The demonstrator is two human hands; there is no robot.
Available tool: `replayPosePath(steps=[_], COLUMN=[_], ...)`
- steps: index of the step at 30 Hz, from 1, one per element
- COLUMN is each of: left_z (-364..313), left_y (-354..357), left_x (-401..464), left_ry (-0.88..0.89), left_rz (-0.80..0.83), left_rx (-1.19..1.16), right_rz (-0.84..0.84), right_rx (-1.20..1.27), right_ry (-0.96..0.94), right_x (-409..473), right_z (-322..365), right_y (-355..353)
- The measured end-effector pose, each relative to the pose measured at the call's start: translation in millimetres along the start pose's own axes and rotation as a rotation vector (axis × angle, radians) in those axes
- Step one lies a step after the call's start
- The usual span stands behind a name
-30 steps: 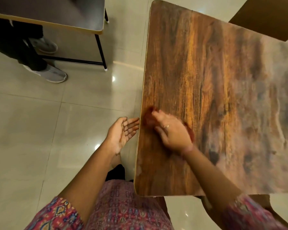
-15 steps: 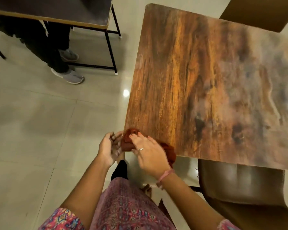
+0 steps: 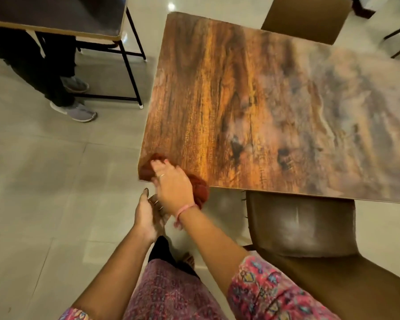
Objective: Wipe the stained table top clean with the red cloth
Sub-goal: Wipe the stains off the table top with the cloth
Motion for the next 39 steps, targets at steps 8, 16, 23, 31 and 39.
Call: replayPosePath(steps=[8, 16, 23, 31, 39], left_z=[2, -20, -31, -38, -39], left_y=[25, 43, 42, 40, 42], left_x=[-2, 4, 17, 26, 28], left_ry=[0.011, 0.025, -0.125, -0.227, -0.280], left_rz=[0.033, 0.086, 0.051, 0.037, 0.044], left_rx=[0.350, 0.570, 0.677, 0.638, 0.687], right_rz=[-0.223, -0.404, 0.006, -0.470, 0.039], right_rx=[0.176, 0.066, 0.039, 0.101, -0.004], right_ry=[0.528, 0.725, -0.004, 1.044, -0.086], right_x=[-20, 24, 32, 66, 71], right_z=[-187, -154, -113, -220, -109], right_y=[-87, -80, -55, -119, -57])
Point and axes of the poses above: each hand's wrist, its own x-axis towards the middle knuckle, its own y-axis out of the palm, z = x × y, the point moved 1 cm from there along x, towards the middle knuckle, and after that the axes turned 2 degrees about y, right-handed, at the moved point
